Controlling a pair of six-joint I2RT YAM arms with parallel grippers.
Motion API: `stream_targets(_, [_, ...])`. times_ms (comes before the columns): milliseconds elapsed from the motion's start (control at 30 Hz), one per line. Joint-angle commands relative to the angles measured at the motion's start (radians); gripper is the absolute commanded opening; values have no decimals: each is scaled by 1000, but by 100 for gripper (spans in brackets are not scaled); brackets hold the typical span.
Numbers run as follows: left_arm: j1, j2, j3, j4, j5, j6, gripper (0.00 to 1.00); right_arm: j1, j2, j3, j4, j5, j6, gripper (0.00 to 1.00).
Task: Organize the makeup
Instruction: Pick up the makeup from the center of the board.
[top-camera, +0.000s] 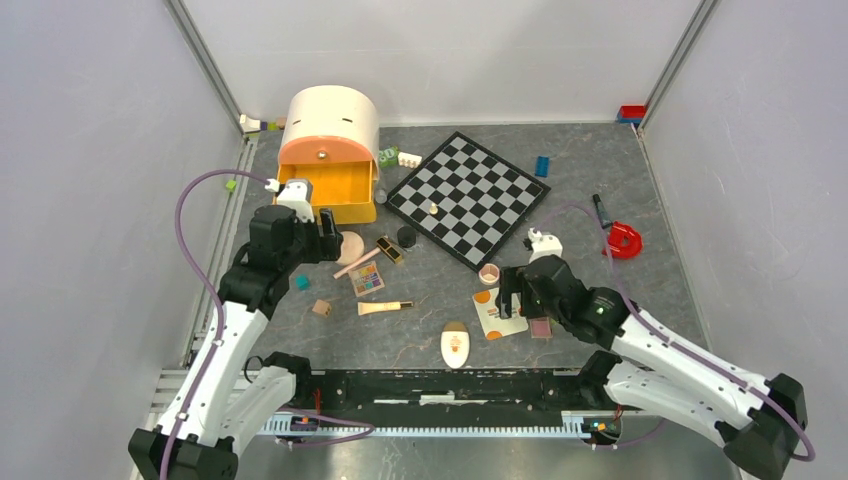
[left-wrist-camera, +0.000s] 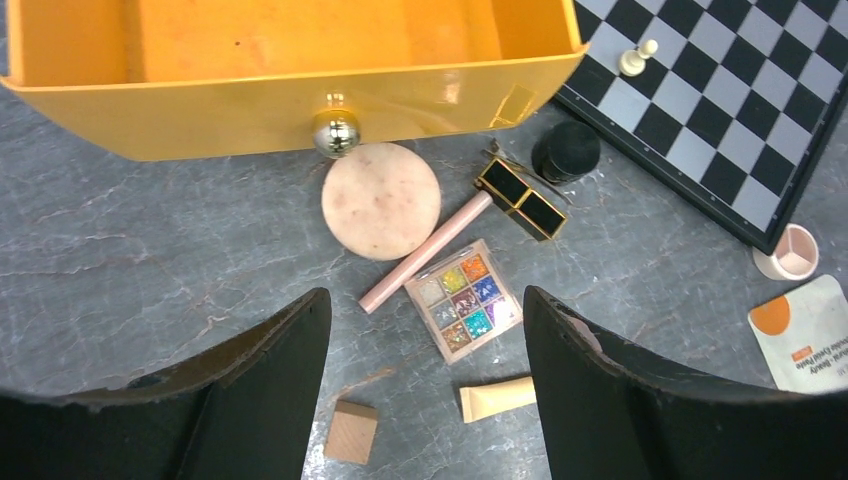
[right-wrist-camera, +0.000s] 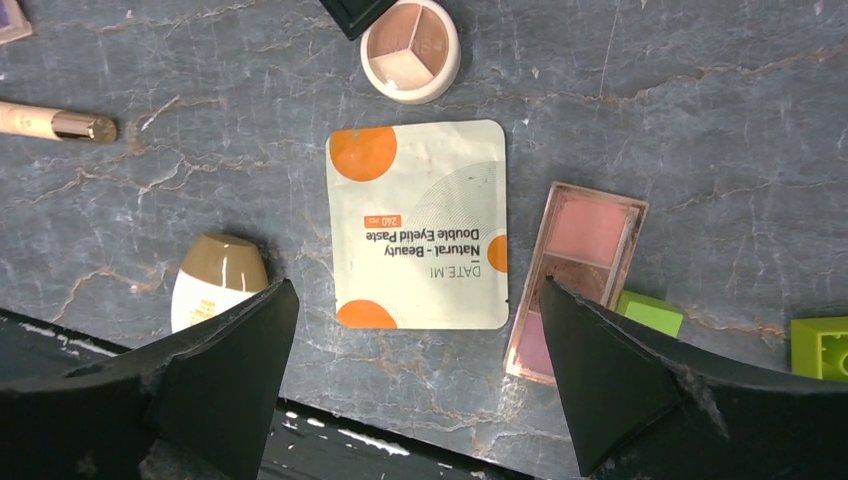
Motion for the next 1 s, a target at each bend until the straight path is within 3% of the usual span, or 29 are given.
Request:
stream_targets(0, [-15, -1, 3, 10, 48, -37, 77, -2, 82, 77, 27, 47, -27, 98])
stream_targets(533, [-24, 1, 5, 10, 1, -59, 77, -7, 318, 158, 88, 31, -91, 97])
stream_targets(967, [-24, 39, 7, 13, 9, -66, 77, -13, 376, 140, 44, 23, -144, 97])
